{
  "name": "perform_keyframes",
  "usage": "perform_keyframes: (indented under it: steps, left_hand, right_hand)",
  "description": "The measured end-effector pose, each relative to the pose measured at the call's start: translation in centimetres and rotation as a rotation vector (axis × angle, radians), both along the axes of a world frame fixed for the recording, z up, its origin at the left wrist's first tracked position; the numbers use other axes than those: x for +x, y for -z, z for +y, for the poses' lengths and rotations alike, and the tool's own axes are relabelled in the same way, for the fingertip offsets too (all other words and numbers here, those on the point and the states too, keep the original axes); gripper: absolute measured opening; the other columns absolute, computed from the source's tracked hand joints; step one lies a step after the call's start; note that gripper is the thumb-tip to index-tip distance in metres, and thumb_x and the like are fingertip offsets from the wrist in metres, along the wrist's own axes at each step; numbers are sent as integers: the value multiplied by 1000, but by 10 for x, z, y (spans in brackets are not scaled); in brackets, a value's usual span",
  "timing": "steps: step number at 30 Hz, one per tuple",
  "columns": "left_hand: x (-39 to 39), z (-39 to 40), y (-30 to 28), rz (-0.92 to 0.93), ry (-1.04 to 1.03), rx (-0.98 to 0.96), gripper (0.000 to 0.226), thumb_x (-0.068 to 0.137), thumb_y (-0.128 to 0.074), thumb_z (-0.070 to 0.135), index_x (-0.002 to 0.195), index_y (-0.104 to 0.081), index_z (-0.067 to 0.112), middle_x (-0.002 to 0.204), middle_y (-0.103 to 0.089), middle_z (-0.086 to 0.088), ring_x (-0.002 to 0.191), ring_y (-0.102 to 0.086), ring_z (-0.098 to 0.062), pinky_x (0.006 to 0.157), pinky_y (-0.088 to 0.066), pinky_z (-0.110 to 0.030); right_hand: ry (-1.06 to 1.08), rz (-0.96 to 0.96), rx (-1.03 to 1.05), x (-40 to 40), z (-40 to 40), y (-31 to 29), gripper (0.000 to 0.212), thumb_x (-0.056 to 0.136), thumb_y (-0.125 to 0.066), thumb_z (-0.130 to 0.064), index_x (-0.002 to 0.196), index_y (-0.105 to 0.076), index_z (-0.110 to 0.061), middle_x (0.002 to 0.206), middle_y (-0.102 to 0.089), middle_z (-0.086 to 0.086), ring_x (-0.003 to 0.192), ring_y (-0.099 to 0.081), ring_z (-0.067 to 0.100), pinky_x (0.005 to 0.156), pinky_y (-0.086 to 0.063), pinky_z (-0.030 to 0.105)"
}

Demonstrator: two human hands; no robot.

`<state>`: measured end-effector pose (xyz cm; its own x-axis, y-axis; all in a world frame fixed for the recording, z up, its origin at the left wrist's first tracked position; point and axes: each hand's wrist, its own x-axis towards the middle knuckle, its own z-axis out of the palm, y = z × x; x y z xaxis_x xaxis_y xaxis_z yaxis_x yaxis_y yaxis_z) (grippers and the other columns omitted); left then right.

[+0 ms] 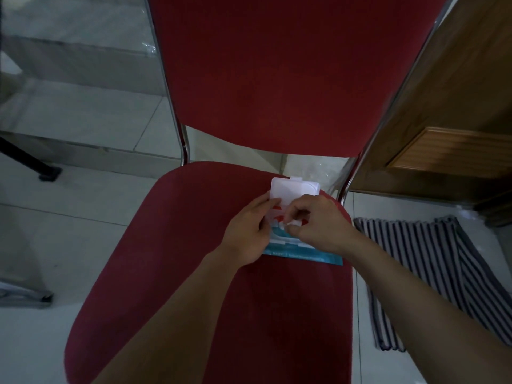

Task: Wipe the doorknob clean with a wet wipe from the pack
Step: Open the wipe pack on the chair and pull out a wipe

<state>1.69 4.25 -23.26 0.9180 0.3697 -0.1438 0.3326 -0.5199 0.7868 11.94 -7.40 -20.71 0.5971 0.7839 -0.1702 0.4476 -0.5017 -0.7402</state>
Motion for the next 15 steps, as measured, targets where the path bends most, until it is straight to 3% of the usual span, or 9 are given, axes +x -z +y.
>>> perform_keyframes:
  steps: [5, 8, 11, 15]
  left_hand:
    - [1, 0, 0, 7, -9, -7, 51, 87, -43, -3, 132, -44, 19, 147, -34, 6, 131, -34, -8, 103, -25, -12]
    - [1, -1, 0, 6, -11, 2, 49, 88, -42, -2, 132, -44, 19, 147, -34, 6, 131, -34, -8, 99, -22, -8]
    - [0, -1, 1, 6, -9, 2, 48, 89, -42, 0, 133, -44, 19, 147, -34, 6, 131, -34, -9, 103, -24, -13]
    - [2, -1, 1, 7, -48, -40, 43, 91, -42, 4, 131, -46, 19, 146, -36, 4, 132, -33, -10, 109, -26, -22]
  right_hand:
    - [-8, -30, -11, 5, -2, 1, 19, 68, -77, -13, 61, -60, -19, 64, -56, -11, 58, -52, 1, 57, -40, 3]
    - [-33, -75, -43, 7, -4, 5, 16, 76, -72, -18, 63, -62, -16, 65, -58, -4, 57, -51, 2, 56, -37, 2]
    - [-74, -102, -77, 6, -4, 5, 11, 85, -61, -16, 81, -71, -13, 81, -64, 3, 62, -50, 1, 59, -34, -1]
    - [-49, -92, -87, 6, -5, 4, 29, 83, -52, -1, 100, -69, -17, 91, -56, -6, 78, -49, 4, 64, -27, -10]
